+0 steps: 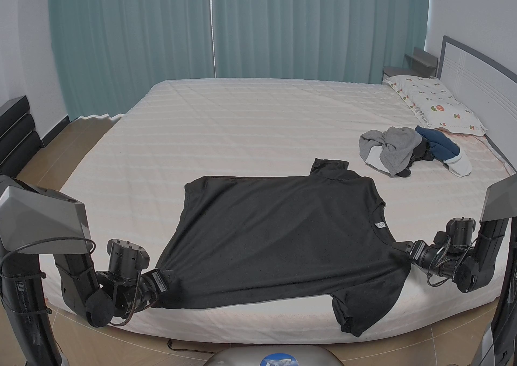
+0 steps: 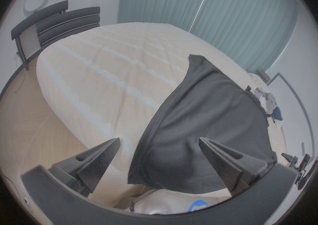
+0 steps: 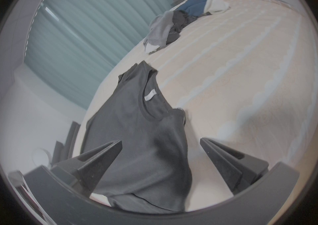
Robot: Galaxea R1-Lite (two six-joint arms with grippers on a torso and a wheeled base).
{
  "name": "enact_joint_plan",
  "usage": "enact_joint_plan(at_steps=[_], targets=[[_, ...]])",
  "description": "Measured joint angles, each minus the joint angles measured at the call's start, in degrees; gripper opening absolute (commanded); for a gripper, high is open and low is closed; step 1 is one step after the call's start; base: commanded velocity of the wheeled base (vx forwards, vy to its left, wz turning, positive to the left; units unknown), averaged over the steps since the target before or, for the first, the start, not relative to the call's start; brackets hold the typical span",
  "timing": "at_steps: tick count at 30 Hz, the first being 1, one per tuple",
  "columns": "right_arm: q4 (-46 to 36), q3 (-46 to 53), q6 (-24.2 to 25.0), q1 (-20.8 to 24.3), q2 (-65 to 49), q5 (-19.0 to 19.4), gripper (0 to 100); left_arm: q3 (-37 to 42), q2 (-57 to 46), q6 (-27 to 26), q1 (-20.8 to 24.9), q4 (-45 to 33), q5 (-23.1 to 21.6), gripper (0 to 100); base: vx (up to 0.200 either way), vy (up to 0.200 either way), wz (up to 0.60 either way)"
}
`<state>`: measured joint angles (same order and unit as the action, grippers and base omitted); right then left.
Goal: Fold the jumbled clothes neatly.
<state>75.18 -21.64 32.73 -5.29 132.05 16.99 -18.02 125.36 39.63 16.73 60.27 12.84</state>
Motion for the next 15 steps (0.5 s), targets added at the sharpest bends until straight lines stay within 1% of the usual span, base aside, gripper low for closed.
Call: enact_joint_plan(at_steps=[6, 9, 11, 13, 15], targets=[[0.8, -1.65, 11.23, -0.13, -1.21, 0.18, 100, -0.33, -1.24, 3.21, -0.37, 3.83, -1.89, 100, 0.0, 0.0, 0.0], [1.82, -2.41, 16.77, 0.11, -1.49, 0.22, 100, -0.78, -1.66, 5.23, -1.0, 4.9, -3.73, 100, 0.2, 0.0, 0.0], [2.34, -2.95, 19.49, 0.37, -1.49, 0.27, 100, -1.13, -1.84, 6.44, -1.55, 5.17, -5.12, 100, 0.2, 0.0, 0.0], [2.9, -3.66, 21.13, 0.5, -1.48, 0.3, 100, -1.52, -1.93, 7.17, -2.01, 5.45, -6.39, 100, 0.2, 0.0, 0.0], [3.1, -4.13, 21.6, 0.63, -1.38, 0.3, 100, -1.83, -1.93, 7.44, -2.36, 5.56, -6.79, 100, 0.2, 0.0, 0.0]])
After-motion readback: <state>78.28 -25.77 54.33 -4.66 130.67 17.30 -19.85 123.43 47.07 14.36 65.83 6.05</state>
